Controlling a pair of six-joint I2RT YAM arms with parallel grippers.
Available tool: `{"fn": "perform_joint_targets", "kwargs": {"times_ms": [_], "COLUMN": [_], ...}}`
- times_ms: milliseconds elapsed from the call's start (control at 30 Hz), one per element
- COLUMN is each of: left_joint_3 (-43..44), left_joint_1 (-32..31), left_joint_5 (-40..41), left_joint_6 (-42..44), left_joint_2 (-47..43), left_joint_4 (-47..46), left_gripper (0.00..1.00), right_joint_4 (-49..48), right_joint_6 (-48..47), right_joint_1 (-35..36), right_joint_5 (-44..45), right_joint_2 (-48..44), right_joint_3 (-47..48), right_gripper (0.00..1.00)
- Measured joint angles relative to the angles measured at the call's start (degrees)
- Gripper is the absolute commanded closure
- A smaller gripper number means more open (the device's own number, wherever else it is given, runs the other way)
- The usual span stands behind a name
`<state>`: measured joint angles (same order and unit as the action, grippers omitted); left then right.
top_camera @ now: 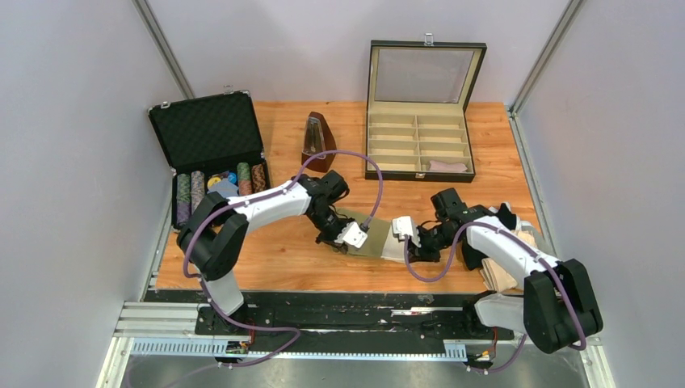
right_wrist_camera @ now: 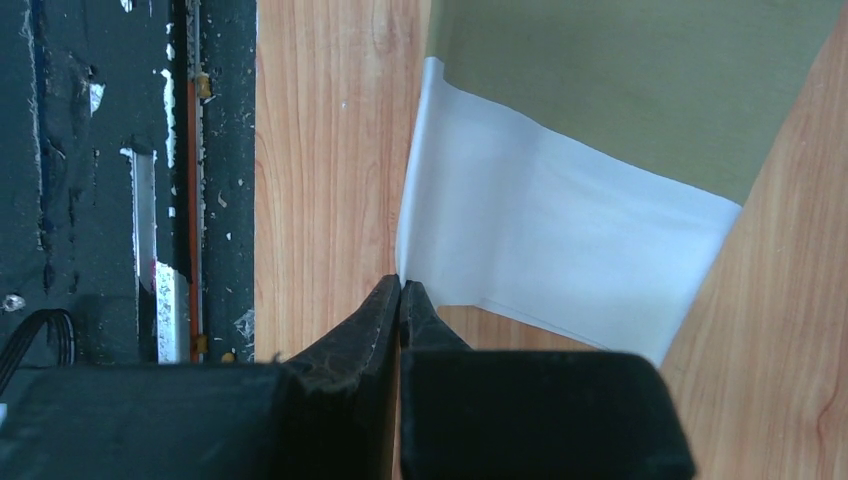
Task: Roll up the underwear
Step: Fold the underwear at the center of the board.
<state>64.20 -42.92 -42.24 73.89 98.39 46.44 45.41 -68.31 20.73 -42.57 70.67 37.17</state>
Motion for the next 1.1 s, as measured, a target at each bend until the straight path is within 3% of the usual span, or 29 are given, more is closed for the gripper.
{"fn": "perform_joint_targets", "kwargs": {"times_ms": [433, 1100], "left_joint_3": [13.62, 38.29], "left_joint_1": [1.38, 5.77], "left_joint_5": [-1.46, 0.66], "left_joint_6": [4.9, 7.17], "left_joint_2": [8.85, 26.62], "left_joint_4": [14.25, 23.17], "left_gripper": [1.0, 1.0], "right_joint_4": [3.21, 4.68], "right_joint_6": [5.05, 8.09], "right_joint_1": [-4.52, -14.14], "right_joint_5": [-1.73, -4.57], "right_joint_2": [8.22, 21.05], "right_joint_3": [7.56, 17.68], "right_gripper": [1.0, 1.0]}}
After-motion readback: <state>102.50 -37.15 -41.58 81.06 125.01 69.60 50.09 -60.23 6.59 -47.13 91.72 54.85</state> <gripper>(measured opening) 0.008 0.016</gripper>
